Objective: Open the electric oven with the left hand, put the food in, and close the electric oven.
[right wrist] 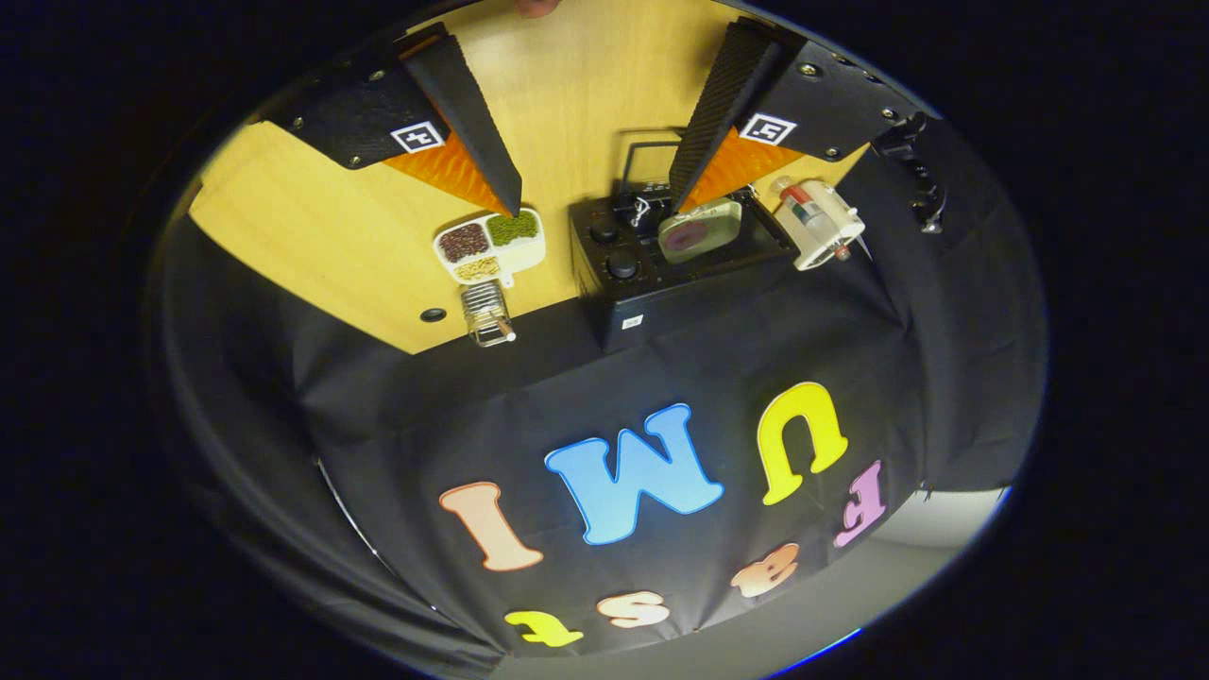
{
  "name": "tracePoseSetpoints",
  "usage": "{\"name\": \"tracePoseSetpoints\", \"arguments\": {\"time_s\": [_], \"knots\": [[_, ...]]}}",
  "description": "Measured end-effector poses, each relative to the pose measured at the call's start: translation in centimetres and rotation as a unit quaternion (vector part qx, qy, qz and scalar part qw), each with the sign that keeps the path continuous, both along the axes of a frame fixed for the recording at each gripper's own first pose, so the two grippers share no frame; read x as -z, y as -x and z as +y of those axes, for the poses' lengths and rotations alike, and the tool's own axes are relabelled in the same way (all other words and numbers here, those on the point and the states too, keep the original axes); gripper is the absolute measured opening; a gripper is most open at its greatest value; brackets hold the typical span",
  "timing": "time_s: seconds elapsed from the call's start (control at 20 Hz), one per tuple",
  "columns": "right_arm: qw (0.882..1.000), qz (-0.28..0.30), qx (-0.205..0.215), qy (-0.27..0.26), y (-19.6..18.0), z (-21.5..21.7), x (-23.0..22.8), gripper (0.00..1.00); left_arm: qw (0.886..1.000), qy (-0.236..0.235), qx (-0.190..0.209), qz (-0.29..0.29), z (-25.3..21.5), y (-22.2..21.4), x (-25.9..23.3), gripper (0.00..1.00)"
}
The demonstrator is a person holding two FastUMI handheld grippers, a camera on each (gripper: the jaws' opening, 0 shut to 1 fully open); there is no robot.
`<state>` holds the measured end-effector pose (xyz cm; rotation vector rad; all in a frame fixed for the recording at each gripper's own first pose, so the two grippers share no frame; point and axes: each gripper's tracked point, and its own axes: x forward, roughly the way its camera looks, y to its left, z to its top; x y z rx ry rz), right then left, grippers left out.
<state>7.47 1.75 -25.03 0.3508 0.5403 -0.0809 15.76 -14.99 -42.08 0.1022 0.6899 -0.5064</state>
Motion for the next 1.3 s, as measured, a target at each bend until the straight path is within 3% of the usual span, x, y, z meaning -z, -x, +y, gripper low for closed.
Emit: {"name": "tracePoseSetpoints", "arguments": {"time_s": [0.15, 0.2, 0.3, 0.4, 0.45, 0.55, 0.75, 0.9, 1.15, 1.2, 1.3], "knots": [[0.996, -0.026, 0.003, 0.088, 2.7, -2.8, -2.0, 0.98, 0.999, -0.017, 0.002, 0.030, -1.1, 0.3, 3.1, 0.99], [0.994, -0.030, 0.006, 0.105, 3.4, -3.6, -2.5, 0.98, 0.999, -0.028, 0.004, 0.035, -1.2, 0.5, 3.7, 0.95], [0.992, -0.021, 0.023, 0.124, 5.1, -5.3, -2.4, 0.98, 0.998, -0.041, 0.002, 0.041, -1.7, 0.3, 4.9, 0.99], [0.990, -0.014, 0.037, 0.134, 6.4, -6.5, -2.4, 0.98, 0.998, -0.051, -0.008, 0.043, -1.9, -0.2, 5.7, 0.95], [0.990, -0.010, 0.042, 0.137, 7.1, -7.0, -2.4, 0.98, 0.997, -0.056, -0.011, 0.042, -1.9, -0.7, 6.1, 0.99], [0.988, -0.004, 0.053, 0.147, 8.0, -8.0, -2.3, 0.98, 0.996, -0.068, -0.015, 0.053, -2.0, -1.0, 6.7, 0.95], [0.986, 0.008, 0.063, 0.155, 9.0, -9.1, -1.9, 0.98, 0.997, -0.063, -0.023, 0.048, -2.5, -2.0, 6.9, 0.99], [0.986, 0.004, 0.052, 0.159, 8.7, -8.6, -2.0, 0.98, 0.996, -0.076, -0.020, 0.047, -2.4, -1.9, 6.4, 0.95], [0.987, -0.004, 0.028, 0.159, 7.7, -7.4, -2.0, 0.98, 0.998, -0.058, -0.018, 0.017, -2.5, -2.4, 2.9, 0.95], [0.986, -0.007, 0.025, 0.162, 7.3, -7.4, -2.1, 0.98, 0.999, -0.051, -0.018, 0.006, -2.7, -2.9, 1.7, 0.99], [0.987, -0.004, 0.019, 0.161, 6.8, -6.9, -1.7, 0.98, 0.999, -0.033, -0.021, -0.015, -3.2, -4.7, -0.4, 0.95]]}}
